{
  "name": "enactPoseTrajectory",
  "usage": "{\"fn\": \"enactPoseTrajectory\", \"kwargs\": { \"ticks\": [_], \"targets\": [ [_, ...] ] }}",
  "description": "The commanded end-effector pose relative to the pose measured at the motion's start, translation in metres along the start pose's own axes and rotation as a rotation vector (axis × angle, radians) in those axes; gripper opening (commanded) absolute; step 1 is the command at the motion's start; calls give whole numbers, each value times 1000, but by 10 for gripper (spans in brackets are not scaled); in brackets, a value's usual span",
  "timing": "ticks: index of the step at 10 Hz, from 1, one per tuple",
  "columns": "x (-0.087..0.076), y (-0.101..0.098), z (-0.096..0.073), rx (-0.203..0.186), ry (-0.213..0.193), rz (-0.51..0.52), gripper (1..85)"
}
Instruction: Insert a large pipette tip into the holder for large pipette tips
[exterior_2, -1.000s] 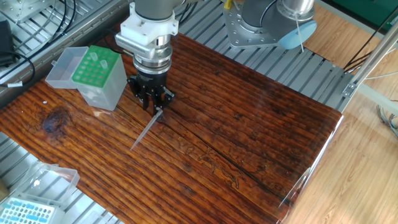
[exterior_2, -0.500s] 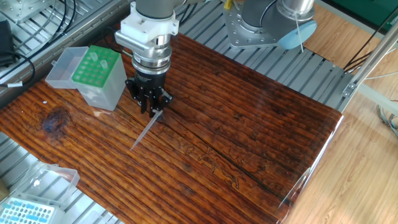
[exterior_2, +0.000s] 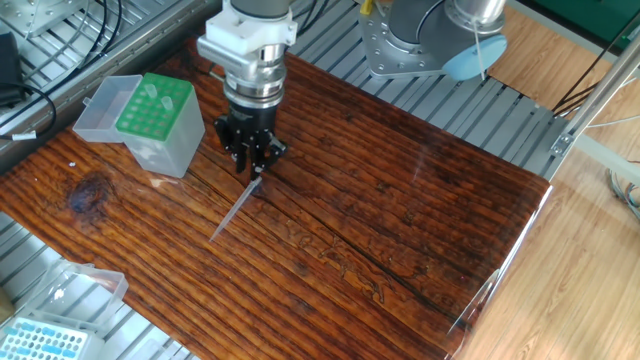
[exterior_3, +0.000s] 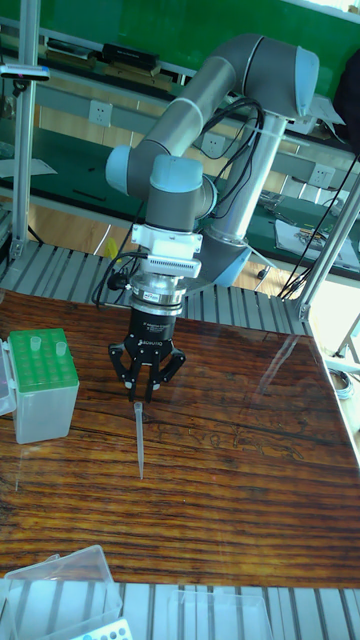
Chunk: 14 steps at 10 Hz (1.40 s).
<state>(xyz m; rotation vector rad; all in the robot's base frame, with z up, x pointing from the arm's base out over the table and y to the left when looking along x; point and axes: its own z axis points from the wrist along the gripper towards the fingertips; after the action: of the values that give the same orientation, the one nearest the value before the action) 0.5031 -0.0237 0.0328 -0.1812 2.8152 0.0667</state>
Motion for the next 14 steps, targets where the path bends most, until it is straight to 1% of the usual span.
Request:
{"fn": "enactPoseTrajectory", "kwargs": {
  "ticks": [1, 3, 5, 6, 7, 9, 12, 14],
  "targets": [
    [15, 1, 6, -10, -8, 14, 310],
    [14, 5, 13, 0, -30, 28, 310],
    [9, 4, 14, 10, -55, 33, 310],
    [7, 4, 14, 11, -61, 35, 310],
    [6, 1, 15, 17, -65, 25, 310],
    [7, 2, 18, 12, -65, 30, 313],
    [8, 5, 29, 14, -74, 32, 313],
    [9, 4, 28, 18, -71, 26, 313]
  ]
}}
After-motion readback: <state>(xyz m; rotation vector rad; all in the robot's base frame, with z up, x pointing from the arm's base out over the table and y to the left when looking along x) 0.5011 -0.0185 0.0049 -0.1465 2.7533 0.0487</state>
